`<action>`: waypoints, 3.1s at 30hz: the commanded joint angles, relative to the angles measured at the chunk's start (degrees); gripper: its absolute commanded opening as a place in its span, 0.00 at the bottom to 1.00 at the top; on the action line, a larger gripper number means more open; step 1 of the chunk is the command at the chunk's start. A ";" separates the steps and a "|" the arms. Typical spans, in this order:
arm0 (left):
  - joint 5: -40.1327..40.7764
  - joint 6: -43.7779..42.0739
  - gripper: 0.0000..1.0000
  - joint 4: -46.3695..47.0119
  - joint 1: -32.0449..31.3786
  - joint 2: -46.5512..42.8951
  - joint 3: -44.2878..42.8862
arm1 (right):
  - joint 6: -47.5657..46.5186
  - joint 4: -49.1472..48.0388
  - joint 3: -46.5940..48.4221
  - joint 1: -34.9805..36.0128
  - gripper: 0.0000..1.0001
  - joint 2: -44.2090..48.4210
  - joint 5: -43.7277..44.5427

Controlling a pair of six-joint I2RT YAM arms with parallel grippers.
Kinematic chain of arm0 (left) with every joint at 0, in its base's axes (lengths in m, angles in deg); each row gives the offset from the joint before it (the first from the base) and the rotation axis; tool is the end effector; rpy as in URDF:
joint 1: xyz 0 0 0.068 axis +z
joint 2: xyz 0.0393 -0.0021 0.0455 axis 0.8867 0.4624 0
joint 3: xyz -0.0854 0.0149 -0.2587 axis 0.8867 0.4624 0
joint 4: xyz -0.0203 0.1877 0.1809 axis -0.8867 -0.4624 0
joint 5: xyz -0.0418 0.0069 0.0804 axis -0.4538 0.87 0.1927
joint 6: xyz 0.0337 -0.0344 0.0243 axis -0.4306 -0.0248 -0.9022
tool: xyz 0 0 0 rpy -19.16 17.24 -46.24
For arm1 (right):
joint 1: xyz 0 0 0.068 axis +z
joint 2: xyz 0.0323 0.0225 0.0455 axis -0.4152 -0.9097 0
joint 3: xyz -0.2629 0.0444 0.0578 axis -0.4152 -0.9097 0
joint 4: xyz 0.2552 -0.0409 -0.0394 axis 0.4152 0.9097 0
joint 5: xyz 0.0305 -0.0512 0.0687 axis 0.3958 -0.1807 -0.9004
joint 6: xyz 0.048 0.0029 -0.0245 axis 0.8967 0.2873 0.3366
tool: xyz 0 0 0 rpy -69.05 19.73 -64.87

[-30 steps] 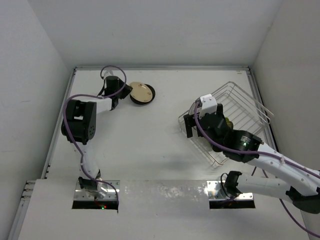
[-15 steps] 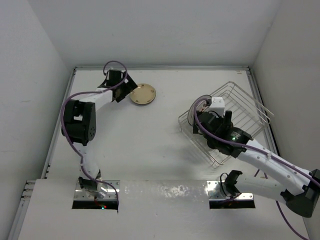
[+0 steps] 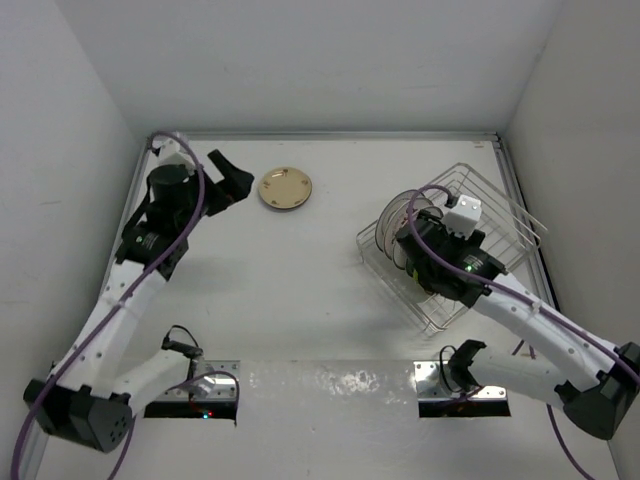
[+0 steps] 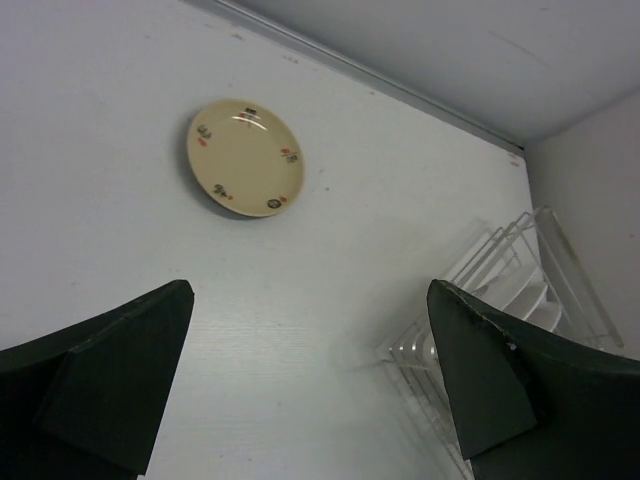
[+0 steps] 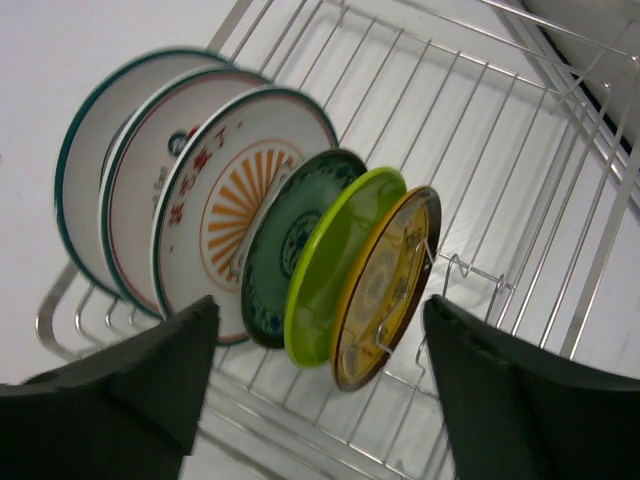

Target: Unload the plates from the dish rack

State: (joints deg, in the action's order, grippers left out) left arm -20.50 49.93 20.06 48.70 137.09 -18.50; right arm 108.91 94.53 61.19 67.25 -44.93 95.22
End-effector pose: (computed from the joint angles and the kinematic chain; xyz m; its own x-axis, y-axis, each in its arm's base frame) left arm 0.2224 -0.0528 0.3698 -0.3801 -0.4680 -0.7978 -0.0146 0.8655 -0.5008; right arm 0.1567 0.1044 0.2937 -0.3261 0.3385 -0.8827 0.4829 0.8623 0.1523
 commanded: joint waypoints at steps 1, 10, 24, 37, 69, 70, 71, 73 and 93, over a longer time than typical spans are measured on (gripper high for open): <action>3.39 -6.59 1.00 -6.82 0.14 -3.40 2.70 | 6.06 -1.84 -2.73 -2.55 0.75 2.99 4.31; 6.22 -13.54 1.00 -8.41 0.22 -5.26 11.04 | 3.36 -14.04 -10.21 -10.99 0.56 3.27 -0.43; 4.29 -14.25 1.00 -7.88 0.22 -6.67 12.90 | 8.61 -19.18 -15.76 -13.19 0.29 -0.34 -0.80; 4.02 -14.34 1.00 -7.79 0.22 -6.84 12.90 | 26.10 -10.20 -13.30 -13.28 0.00 3.70 2.28; -32.59 31.96 1.00 24.25 0.05 -7.12 12.10 | -77.13 -6.15 29.86 17.82 0.00 -13.52 -40.77; -34.37 33.11 1.00 25.94 0.05 -5.19 13.06 | -78.29 -7.21 29.42 19.66 0.00 -13.70 -42.61; -35.69 33.99 1.00 27.44 0.05 -4.30 14.81 | -79.35 -8.78 27.76 20.29 0.00 -13.35 -44.19; -38.51 35.23 1.00 29.91 -0.04 -2.80 16.93 | -82.16 -16.67 24.43 22.05 0.00 -12.30 -47.28; -32.83 29.19 0.00 28.88 -0.13 1.15 19.15 | -82.10 -40.25 15.81 23.81 0.99 -17.22 -42.92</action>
State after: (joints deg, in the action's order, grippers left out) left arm -58.60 84.98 51.36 48.65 137.70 5.00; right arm 23.10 63.16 79.18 91.05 -64.05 46.66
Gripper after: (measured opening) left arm 0.049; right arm 0.883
